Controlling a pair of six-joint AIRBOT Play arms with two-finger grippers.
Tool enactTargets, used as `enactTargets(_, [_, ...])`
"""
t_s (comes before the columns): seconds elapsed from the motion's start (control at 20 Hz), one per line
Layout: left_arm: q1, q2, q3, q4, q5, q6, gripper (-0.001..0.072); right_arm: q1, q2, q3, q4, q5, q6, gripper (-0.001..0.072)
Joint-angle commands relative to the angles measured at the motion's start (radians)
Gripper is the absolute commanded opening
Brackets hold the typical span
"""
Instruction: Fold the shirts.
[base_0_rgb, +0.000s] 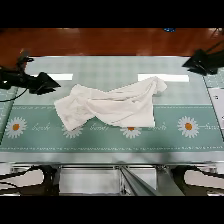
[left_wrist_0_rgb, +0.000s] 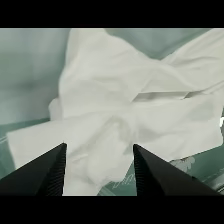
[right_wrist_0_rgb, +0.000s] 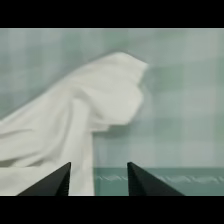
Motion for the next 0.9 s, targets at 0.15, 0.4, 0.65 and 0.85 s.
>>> enactTargets(0.15, [0.154, 0.171, -0.416, -0.006, 0.013, 0.001, 0.051, -0.2, 0.306, -0.697, 0.163, -0.169, -0.138, 0.0409])
enactTargets(0.4, [0.145, 0.17, -0.588, -0.068, 0.148, 0.03, 0.051, -0.197, 0.351, -0.918, 0.272, -0.187, -0.241, 0.0409])
enactTargets(0.65, [0.101, 0.133, -0.593, -0.086, 0.227, 0.029, 0.0509, -0.197, 0.351, -0.923, 0.267, -0.178, -0.238, 0.0409])
enactTargets(0.85, [0.013, 0.08, -0.593, -0.126, 0.304, 0.031, 0.0505, -0.197, 0.351, -0.923, 0.267, -0.181, -0.232, 0.0409])
